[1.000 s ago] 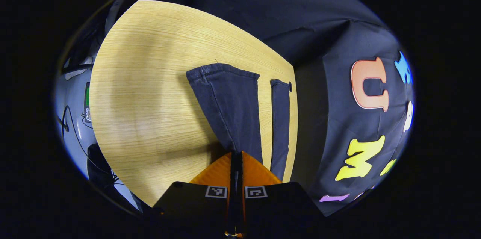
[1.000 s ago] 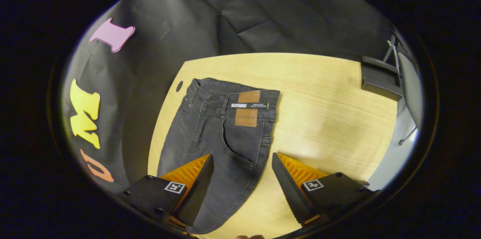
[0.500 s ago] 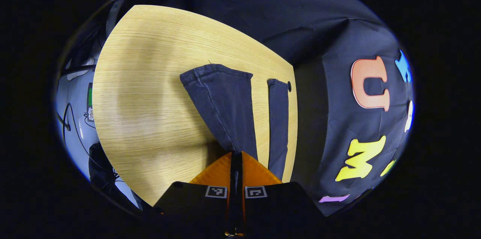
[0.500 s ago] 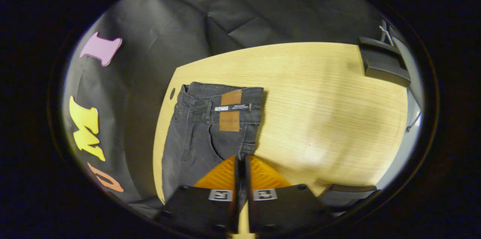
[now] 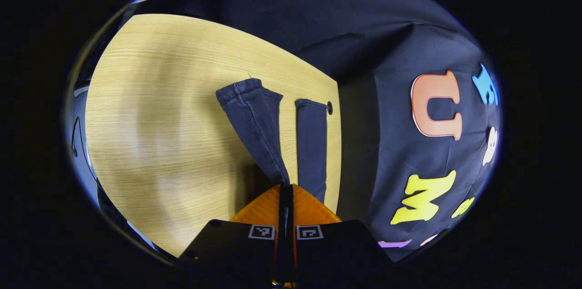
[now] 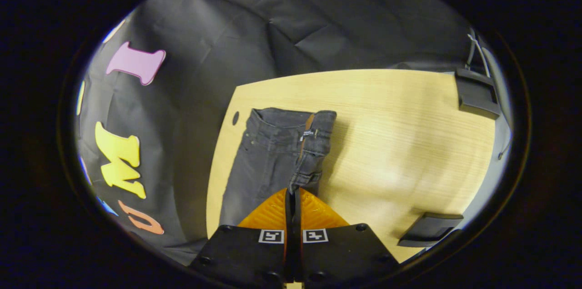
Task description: Grasp the waist and the cuffs of the jeans and fold them to make the two legs overlap; first hold the waist and fold one-third of the jeans toward the cuffs, then hold the cuffs and fold the remaining one-third in the same direction to finish folding.
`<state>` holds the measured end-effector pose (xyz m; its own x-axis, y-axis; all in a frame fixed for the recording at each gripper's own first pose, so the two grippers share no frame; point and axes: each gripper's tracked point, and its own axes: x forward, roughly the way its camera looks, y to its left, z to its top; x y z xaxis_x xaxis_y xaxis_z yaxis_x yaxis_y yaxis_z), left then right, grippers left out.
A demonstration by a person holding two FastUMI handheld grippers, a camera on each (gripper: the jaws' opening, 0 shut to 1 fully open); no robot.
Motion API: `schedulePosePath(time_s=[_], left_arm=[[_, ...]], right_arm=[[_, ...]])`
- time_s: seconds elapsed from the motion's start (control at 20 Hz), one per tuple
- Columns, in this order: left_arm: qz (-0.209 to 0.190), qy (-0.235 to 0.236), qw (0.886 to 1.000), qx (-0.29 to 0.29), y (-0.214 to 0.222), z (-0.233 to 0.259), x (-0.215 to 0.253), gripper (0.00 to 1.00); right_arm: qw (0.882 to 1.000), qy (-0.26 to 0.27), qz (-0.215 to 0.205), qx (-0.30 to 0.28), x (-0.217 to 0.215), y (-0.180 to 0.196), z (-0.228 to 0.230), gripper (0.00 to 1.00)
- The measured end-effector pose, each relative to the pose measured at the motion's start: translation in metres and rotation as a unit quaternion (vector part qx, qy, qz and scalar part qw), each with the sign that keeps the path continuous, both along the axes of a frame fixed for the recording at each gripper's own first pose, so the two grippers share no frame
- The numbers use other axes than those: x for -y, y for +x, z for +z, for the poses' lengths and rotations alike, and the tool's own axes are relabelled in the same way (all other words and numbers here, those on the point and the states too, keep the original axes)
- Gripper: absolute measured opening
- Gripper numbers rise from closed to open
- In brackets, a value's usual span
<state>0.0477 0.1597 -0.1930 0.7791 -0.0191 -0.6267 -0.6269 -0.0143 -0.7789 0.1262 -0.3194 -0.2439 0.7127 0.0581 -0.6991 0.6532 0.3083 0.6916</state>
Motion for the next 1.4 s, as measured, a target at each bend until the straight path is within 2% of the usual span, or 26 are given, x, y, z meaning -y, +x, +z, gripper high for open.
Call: schedulePosePath(time_s=[0.2, 0.25, 0.3, 0.6, 0.7, 0.9, 1.1, 1.4], left_arm=[[-0.025, 0.034, 0.999, -0.002, 0.028, 0.007, -0.005, 0.03], [-0.027, 0.037, 0.999, 0.003, 0.037, 0.011, -0.008, 0.04], [-0.025, 0.039, 0.999, 0.004, 0.048, 0.015, -0.010, 0.04], [-0.019, 0.039, 0.999, 0.003, 0.115, 0.020, -0.019, 0.04], [-0.024, 0.049, 0.999, -0.004, 0.153, 0.016, -0.022, 0.04], [-0.037, 0.072, 0.997, -0.012, 0.204, -0.001, -0.028, 0.04], [-0.058, 0.087, 0.994, -0.033, 0.238, -0.028, -0.027, 0.04], [-0.063, 0.081, 0.992, -0.067, 0.276, -0.078, -0.025, 0.03]], right_arm=[[0.998, -0.005, 0.023, 0.050, -0.004, 0.041, 0.040, 0.01], [0.998, -0.009, 0.030, 0.061, -0.006, 0.053, 0.046, 0.05], [0.997, -0.012, 0.038, 0.069, -0.009, 0.064, 0.052, 0.01], [0.992, -0.015, 0.059, 0.109, -0.012, 0.139, 0.074, 0.01], [0.991, -0.014, 0.063, 0.119, -0.018, 0.183, 0.069, 0.01], [0.991, -0.018, 0.064, 0.117, -0.024, 0.227, 0.051, 0.00], [0.991, -0.028, 0.073, 0.109, -0.027, 0.262, 0.031, 0.00], [0.993, -0.030, 0.076, 0.083, -0.030, 0.305, -0.010, 0.00]])
